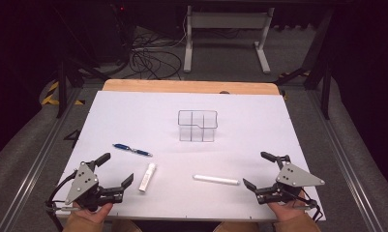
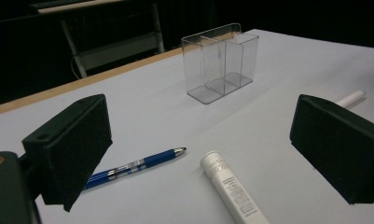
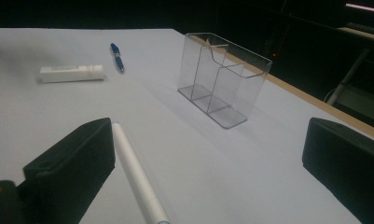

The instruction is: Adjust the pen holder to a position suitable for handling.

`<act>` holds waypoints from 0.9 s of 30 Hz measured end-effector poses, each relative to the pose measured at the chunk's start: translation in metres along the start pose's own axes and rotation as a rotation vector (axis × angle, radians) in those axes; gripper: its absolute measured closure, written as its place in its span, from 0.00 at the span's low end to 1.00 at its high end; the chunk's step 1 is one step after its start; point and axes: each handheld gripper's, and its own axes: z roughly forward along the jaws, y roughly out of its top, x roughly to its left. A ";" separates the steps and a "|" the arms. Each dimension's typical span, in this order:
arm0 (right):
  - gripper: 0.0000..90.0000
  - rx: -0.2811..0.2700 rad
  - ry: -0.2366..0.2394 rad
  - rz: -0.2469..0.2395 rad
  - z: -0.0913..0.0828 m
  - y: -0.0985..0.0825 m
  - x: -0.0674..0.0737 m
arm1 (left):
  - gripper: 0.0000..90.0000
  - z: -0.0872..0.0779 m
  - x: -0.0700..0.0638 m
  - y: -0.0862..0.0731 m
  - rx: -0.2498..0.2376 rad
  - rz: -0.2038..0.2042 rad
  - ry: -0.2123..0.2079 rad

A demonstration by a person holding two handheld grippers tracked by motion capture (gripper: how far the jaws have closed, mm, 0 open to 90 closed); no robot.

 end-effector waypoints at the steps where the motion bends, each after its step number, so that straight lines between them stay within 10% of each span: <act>1: 0.03 0.001 0.001 0.002 0.000 0.000 0.000 | 0.07 0.000 0.001 0.000 0.002 -0.004 0.002; 27: 0.06 0.034 0.044 0.009 0.024 0.029 -0.008 | 0.07 0.000 -0.001 -0.001 0.010 0.018 0.019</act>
